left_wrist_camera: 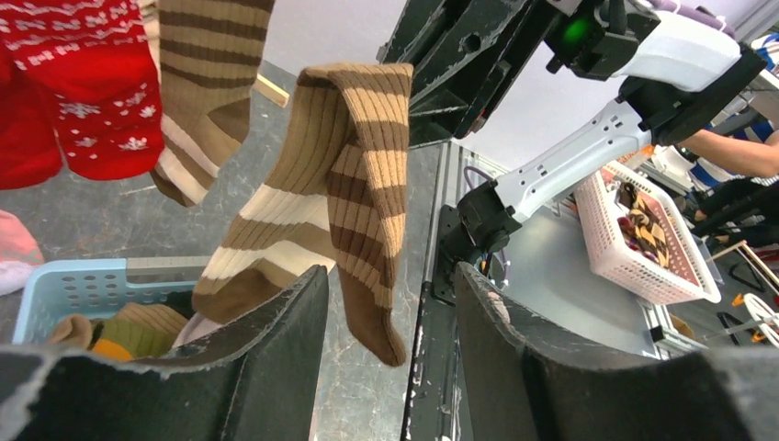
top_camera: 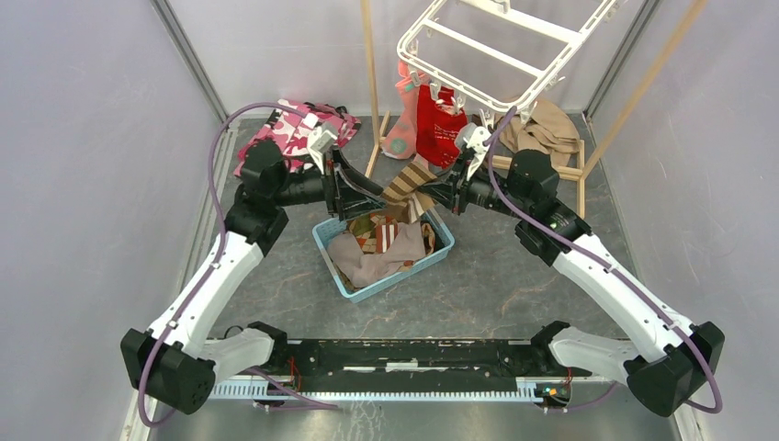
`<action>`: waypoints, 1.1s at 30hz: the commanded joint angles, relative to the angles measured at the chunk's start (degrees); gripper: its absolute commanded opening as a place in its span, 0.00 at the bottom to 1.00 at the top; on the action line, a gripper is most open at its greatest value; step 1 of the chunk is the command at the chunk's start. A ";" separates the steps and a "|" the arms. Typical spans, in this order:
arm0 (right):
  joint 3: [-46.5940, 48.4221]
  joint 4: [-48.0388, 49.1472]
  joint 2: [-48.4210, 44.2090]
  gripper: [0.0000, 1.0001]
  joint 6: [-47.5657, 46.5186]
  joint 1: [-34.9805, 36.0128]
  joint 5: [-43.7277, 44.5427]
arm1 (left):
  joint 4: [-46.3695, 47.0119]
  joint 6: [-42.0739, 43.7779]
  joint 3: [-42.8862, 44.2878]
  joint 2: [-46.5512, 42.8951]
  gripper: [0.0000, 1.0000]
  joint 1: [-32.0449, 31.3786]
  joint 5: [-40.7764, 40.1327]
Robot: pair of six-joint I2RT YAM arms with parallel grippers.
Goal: Clip the socks to the hanger
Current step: Pick up the sock from the bin.
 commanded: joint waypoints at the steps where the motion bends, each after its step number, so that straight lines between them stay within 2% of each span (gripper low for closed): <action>1: 1.95 4.01 0.48 0.07 2.06 -0.37 -1.79 | -4.97 6.07 1.25 1.59 0.55 -2.56 -3.82; 4: 2.11 4.00 0.78 0.08 2.07 -0.36 -1.78 | -6.25 6.57 1.78 3.08 0.42 -3.91 -3.14; 8: 2.51 2.88 1.34 0.09 1.75 -0.54 -1.54 | -7.71 6.28 3.37 4.53 0.04 -4.41 -1.51; 9: 3.14 1.78 1.52 0.13 1.16 -0.56 -1.16 | -7.62 5.28 3.70 4.47 0.02 -4.40 -1.60; 12: 5.68 -4.42 1.40 0.43 -3.44 -0.66 1.65 | -2.34 -3.17 3.13 4.15 0.02 -2.76 -1.31; 15: 8.81 -9.55 -0.30 0.74 -11.21 -0.86 5.45 | 8.40 -21.98 -0.31 4.69 0.02 0.99 2.04; 18: 8.70 -9.52 -3.53 0.93 -17.47 -0.88 5.45 | 13.11 -38.91 -2.44 7.64 0.02 2.53 4.12; 19: 8.06 -8.75 -4.40 0.97 -19.20 -0.86 3.94 | 14.47 -44.04 -2.71 8.60 0.02 2.54 4.60; 21: 6.85 -7.16 -5.36 0.98 -22.59 -0.86 -0.98 | 21.44 -54.81 -4.85 9.98 0.02 2.52 4.66; 22: 6.58 -6.83 -5.12 0.98 -23.83 -0.87 -3.10 | 28.43 -59.84 -5.97 10.46 0.02 2.40 4.26; 25: 6.20 -6.91 -3.72 0.95 -27.29 0.66 -4.53 | 37.58 -69.74 -7.48 11.68 0.02 2.10 2.61; 28: 6.80 -8.78 -1.92 0.94 -33.08 5.74 1.40 | 40.56 -73.90 -6.83 13.28 0.02 1.06 1.92; 33: 9.53 -12.03 2.11 0.89 -37.99 11.68 8.64 | 40.92 -74.78 -5.12 14.03 0.02 0.18 1.53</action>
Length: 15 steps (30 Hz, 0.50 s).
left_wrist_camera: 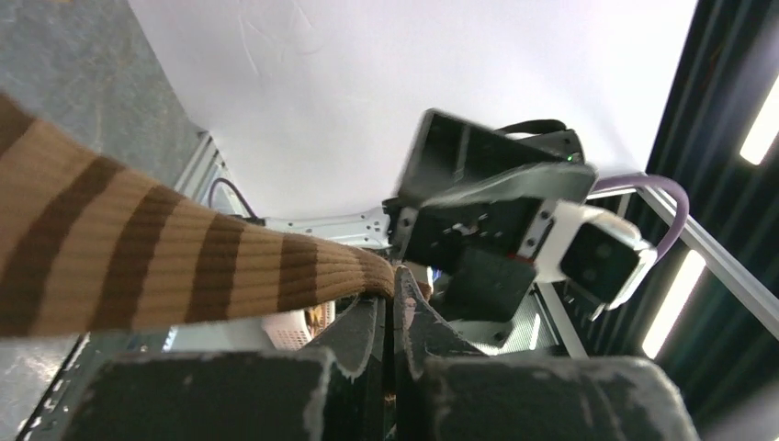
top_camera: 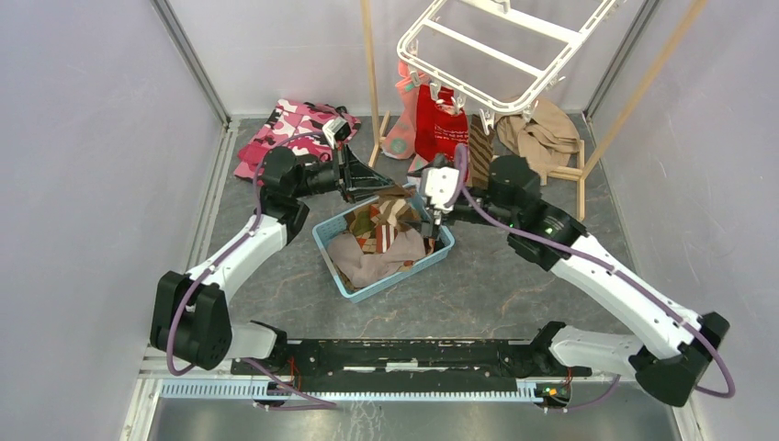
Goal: Clip the socks to the hanger
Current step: Pick up the sock from the bin.
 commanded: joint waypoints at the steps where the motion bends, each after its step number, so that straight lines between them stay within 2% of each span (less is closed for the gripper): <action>1: 3.59 -1.85 2.58 0.87 -6.44 3.16 6.73 | 7.02 -7.15 2.84 0.19 0.02 -0.76 0.28; 6: 4.52 -0.53 3.53 0.72 -6.89 3.93 8.03 | 7.03 -7.11 2.60 0.16 0.02 -0.95 0.35; 13: 4.89 1.56 3.54 0.40 -5.84 4.02 6.97 | 7.00 -6.98 2.51 0.91 0.02 -1.00 0.35; 15: 4.87 1.82 3.63 0.26 -5.31 4.06 6.36 | 6.93 -6.98 2.50 1.18 0.02 -0.97 0.29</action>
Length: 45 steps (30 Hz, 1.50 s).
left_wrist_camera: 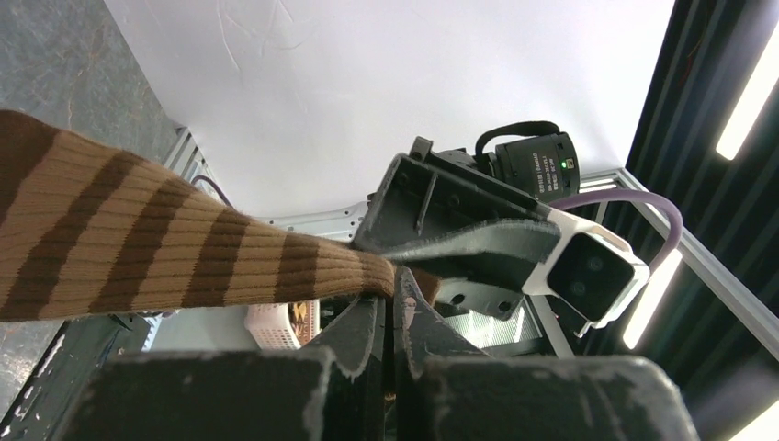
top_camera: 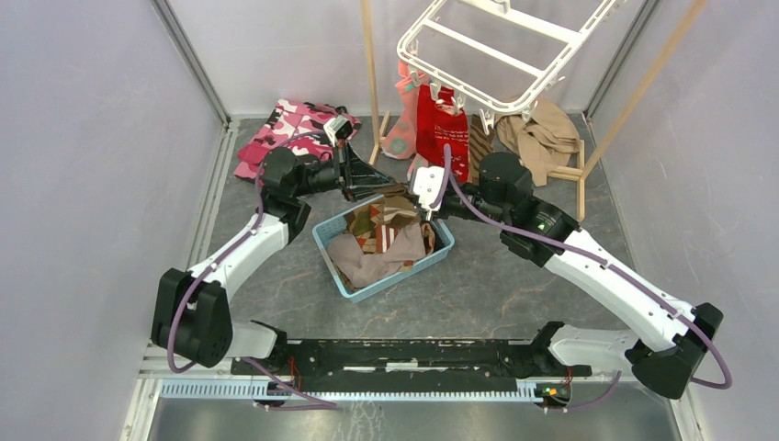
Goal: Clip the socks to the hanger
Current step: Pick up the sock from the bin.
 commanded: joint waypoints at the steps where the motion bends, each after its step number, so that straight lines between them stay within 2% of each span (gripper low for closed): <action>1: 2.31 3.09 -0.22 0.18 1.00 0.45 -0.68 | 2.31 -1.91 1.89 0.75 0.04 -0.29 0.22; 3: 2.29 3.05 0.09 0.06 1.87 0.45 -1.51 | 2.35 -1.99 1.85 0.92 0.12 -0.27 0.11; 5: 2.40 2.91 0.09 0.00 3.40 0.42 -1.74 | 2.48 -1.92 1.93 0.90 0.22 -0.15 0.11; 10: 2.89 0.09 -2.76 0.00 6.71 -1.73 -1.62 | 3.79 0.94 2.86 -0.57 0.45 3.42 1.28; 13: 1.03 2.35 -5.67 0.00 11.55 -7.86 -7.23 | 3.73 6.61 5.35 -2.11 0.62 6.08 2.20; 16: 1.41 2.66 -6.64 0.00 15.25 -11.92 -11.58 | -3.15 20.92 9.92 -4.81 0.80 6.84 2.22; 18: 2.54 2.23 -6.50 0.00 16.95 -13.06 -12.70 | -12.93 38.33 13.04 -7.74 0.96 6.76 0.68; 19: 3.19 2.21 -6.37 0.00 18.22 -13.80 -12.60 | -17.19 47.34 13.92 -9.47 0.99 6.59 -0.49; 21: 4.93 2.84 -6.36 0.00 21.33 -15.53 -13.05 | -23.62 64.51 14.08 -12.64 1.00 5.45 -2.96; 23: 7.28 3.33 -6.06 0.00 24.20 -17.44 -14.42 | -24.28 76.61 11.94 -15.36 1.00 2.95 -6.16; 27: 12.85 2.43 -4.41 0.00 28.65 -21.85 -19.50 | -23.04 95.33 8.90 -17.12 1.00 -3.43 -9.81; 30: 12.82 2.05 -3.87 0.00 30.14 -23.51 -22.96 | -21.73 104.81 8.03 -15.80 1.00 -7.28 -12.64; 34: 9.45 3.07 -4.33 0.00 31.38 -23.95 -25.98 | -14.26 103.91 8.15 -11.47 0.93 -8.01 -13.52; 42: 7.73 2.42 -3.57 0.00 30.85 -23.90 -29.32 | -0.56 90.56 12.10 -2.76 0.67 -8.97 -10.82; 45: 7.31 2.34 -3.22 0.00 30.66 -23.89 -29.55 | 5.52 86.49 10.87 -1.98 0.66 -9.53 -9.44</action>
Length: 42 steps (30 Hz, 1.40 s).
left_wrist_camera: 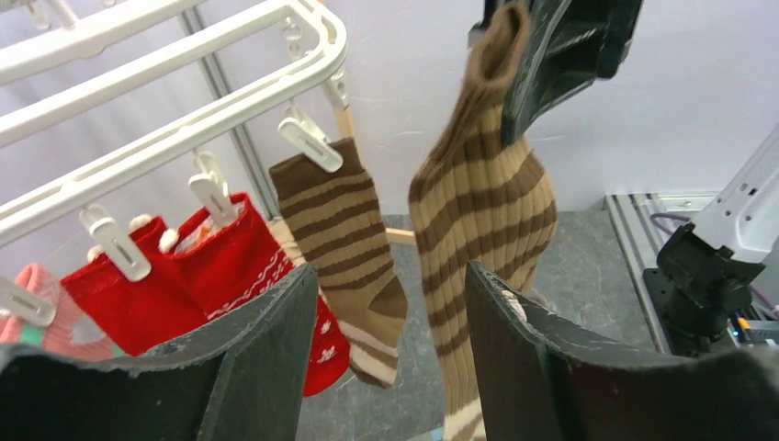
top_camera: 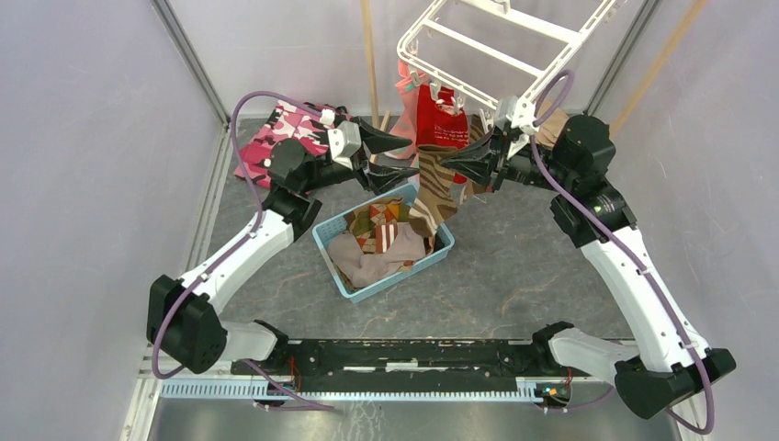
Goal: Clip the socks to the hanger
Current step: Pick up the sock from the bin.
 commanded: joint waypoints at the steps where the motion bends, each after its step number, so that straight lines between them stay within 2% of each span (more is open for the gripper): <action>1: -0.46 1.38 0.36 0.00 0.55 -0.17 -2.16 | 13.92 -7.15 1.37 0.02 0.65 -1.04 2.25; 6: -0.53 1.55 1.41 0.00 0.48 -0.20 -2.70 | 18.53 -11.22 1.06 0.87 0.60 -1.93 2.57; 10: -0.40 1.94 2.28 0.00 0.67 -0.17 -3.14 | 23.14 -15.22 1.23 2.13 0.52 -2.25 2.53; 14: -0.40 2.53 2.71 0.00 1.07 -0.14 -3.32 | 26.69 -18.44 1.24 3.35 0.37 -2.42 2.71; 19: -0.57 3.09 2.70 0.00 1.38 -0.20 -3.32 | 28.59 -20.23 1.24 4.22 0.23 -2.51 3.10; 22: -0.86 3.26 2.70 0.00 1.59 -0.16 -2.87 | 30.03 -21.46 1.31 4.68 0.03 -2.52 3.88; 23: -0.92 3.15 2.70 0.02 1.58 -0.20 -2.52 | 30.25 -22.30 1.44 4.86 0.02 -2.52 3.93; 24: -0.76 2.91 2.70 0.08 1.55 -0.21 -1.86 | 30.17 -23.04 1.56 4.98 0.02 -2.54 3.85; 26: 0.17 1.19 2.36 0.30 0.40 -0.51 0.21 | 28.17 -23.79 1.63 4.60 0.02 -2.44 2.04; 28: 1.72 -1.02 1.30 0.47 -1.63 -1.63 2.17 | 23.09 -23.64 2.31 3.87 0.02 -2.49 1.14; 31: 2.47 -1.23 -2.00 0.64 -2.98 -6.17 3.54 | 13.25 -23.47 4.15 2.76 0.02 -2.50 0.78; 34: 2.82 -1.21 -4.98 0.72 -3.41 -11.22 5.38 | 5.74 -22.50 5.10 1.72 0.02 -2.52 0.09; 36: 3.29 -2.59 -6.36 0.73 -4.41 -12.54 9.32 | 2.43 -21.79 5.27 0.92 0.02 -2.56 -0.26; 42: 0.21 -1.49 -12.04 0.76 -2.40 -16.95 27.12 | -2.23 -22.64 6.19 -0.09 0.02 -3.15 -2.40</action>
